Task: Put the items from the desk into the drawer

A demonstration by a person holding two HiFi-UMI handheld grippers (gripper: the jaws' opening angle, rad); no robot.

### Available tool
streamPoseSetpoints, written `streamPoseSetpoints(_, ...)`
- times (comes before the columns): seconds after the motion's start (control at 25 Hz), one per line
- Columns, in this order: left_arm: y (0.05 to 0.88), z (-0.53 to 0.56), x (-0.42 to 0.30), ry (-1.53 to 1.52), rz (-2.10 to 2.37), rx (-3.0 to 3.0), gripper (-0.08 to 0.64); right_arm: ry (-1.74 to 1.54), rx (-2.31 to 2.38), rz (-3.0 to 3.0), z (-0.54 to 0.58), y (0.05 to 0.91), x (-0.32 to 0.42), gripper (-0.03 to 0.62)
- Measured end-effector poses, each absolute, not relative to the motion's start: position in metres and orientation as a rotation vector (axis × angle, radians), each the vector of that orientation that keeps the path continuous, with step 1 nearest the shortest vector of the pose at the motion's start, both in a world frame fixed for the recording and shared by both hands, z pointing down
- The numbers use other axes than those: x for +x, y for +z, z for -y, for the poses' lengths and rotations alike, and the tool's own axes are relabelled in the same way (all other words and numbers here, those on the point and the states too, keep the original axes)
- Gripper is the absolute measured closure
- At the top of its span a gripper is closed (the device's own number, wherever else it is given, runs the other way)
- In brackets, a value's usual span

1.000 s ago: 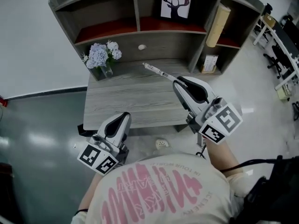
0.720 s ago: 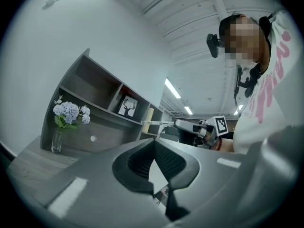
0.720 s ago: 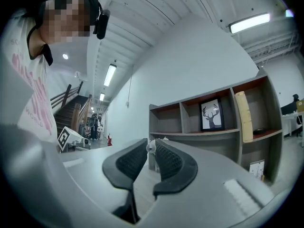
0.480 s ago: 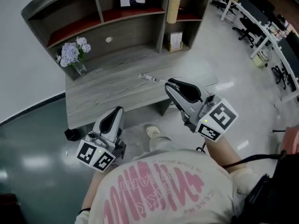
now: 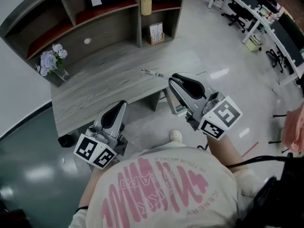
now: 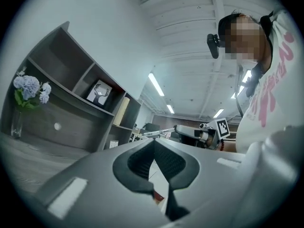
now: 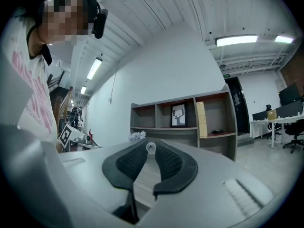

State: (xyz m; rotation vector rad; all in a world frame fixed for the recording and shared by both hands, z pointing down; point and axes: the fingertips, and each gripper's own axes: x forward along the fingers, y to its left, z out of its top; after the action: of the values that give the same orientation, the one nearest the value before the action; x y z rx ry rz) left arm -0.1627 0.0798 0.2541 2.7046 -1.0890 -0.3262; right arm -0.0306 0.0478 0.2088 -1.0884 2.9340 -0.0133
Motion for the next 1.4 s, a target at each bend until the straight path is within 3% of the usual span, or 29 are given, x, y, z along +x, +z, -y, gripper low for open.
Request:
streamPoseSetpoints(0.84, 0.285, 0.027, 0.034, -0.205, 1.029, 2.670, 0.540, -0.259, -1.178, -2.913, 0.061, 0.274, 0.175, 0.535)
streamPoseSetpoints(1.4, 0.340, 0.077, 0.071, -0.099, 1.156, 2.530, 0.540, -0.536, -0.997, -3.029, 0.113, 0.357, 0.211, 0.535)
